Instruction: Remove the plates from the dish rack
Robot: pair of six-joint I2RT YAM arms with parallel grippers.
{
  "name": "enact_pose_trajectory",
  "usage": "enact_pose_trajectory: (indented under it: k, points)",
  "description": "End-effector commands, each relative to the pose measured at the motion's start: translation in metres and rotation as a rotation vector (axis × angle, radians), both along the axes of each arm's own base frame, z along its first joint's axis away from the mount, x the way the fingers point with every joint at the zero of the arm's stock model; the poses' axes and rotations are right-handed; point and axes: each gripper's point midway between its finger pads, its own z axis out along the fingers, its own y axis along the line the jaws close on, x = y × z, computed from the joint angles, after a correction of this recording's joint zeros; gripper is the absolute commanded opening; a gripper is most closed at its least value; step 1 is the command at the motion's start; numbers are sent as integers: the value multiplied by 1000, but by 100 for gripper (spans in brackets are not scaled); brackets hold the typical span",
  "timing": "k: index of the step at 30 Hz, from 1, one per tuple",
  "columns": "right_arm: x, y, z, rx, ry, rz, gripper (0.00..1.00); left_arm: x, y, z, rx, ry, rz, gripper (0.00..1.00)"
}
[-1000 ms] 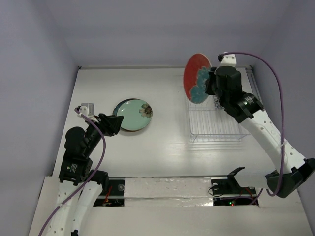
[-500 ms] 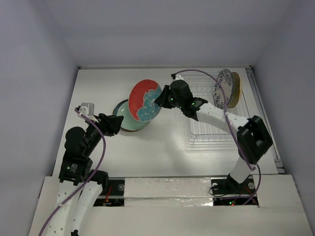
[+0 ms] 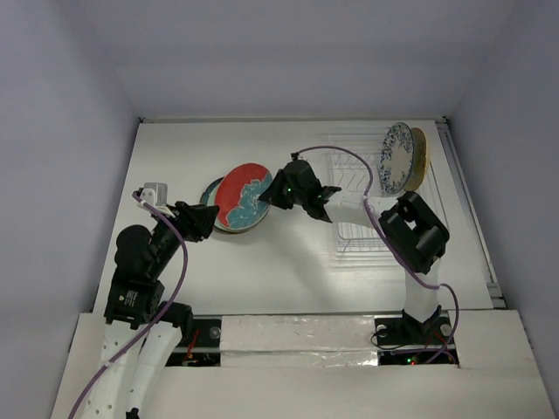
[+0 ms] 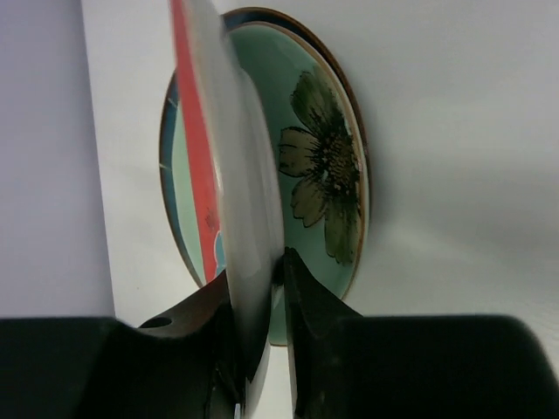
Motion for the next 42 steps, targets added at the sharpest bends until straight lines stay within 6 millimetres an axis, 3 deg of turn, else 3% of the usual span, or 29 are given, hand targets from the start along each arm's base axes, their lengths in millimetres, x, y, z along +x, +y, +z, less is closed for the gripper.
enact_pose_trajectory:
  k: [1,3,4,6,7,9,10,15,16,19,22,23,24,25,26,28,29,30,32,33,36,37,39,42]
  points:
    - [4,35,85,254,-165,36,26,2,-1,1,-11,-15,-2,43]
    - [3,35,71,222,-150,47,40,2,0,1,-11,-15,-1,43]
    - [-2,37,65,206,-146,54,57,2,0,2,-12,-18,-2,43]
    - [-7,35,57,153,-160,67,73,2,0,2,-11,-18,-1,43]
    - [-6,29,48,99,-150,52,86,1,0,2,-12,-20,-1,43]
    - [-11,28,50,26,-187,75,98,1,0,2,-12,-20,-1,43]
    - [-6,16,43,-46,-187,33,100,1,0,3,-12,-23,1,43]
    - [3,-24,54,-247,-271,-45,100,1,0,2,-12,-20,3,43]
    - [5,-46,53,-339,-272,-99,100,1,0,2,-12,-21,3,43]
    - [8,-87,57,-536,-299,-175,100,1,0,3,-12,-23,3,43]
    - [6,-119,72,-635,-324,-222,98,1,0,4,-13,-26,3,43]
    - [2,-128,89,-625,-346,-248,94,0,1,3,-13,-26,3,43]
    - [4,-141,97,-641,-358,-281,87,0,0,4,-13,-27,1,43]
    - [4,-159,107,-666,-368,-334,62,0,1,4,-13,-27,2,43]
    - [5,-185,127,-656,-385,-398,40,0,1,4,-13,-29,4,43]
    - [4,-222,146,-681,-396,-466,0,0,0,4,-13,-29,1,43]
    - [4,-239,155,-683,-401,-498,0,0,0,5,-14,-30,1,43]
    - [3,-277,173,-687,-412,-574,0,0,1,4,-13,-29,2,43]
    - [1,-319,183,-708,-411,-658,0,-1,1,5,-14,-30,3,43]
    - [2,-353,184,-747,-389,-721,0,-1,1,5,-14,-32,1,42]
    - [1,-385,186,-779,-373,-746,39,0,1,5,-14,-32,2,43]
    - [6,-398,181,-804,-347,-763,59,-1,0,5,-14,-32,1,43]
    - [11,-409,172,-847,-312,-764,65,0,1,5,-14,-32,2,42]
    - [30,-419,160,-865,-275,-775,65,0,1,5,-14,-32,4,42]
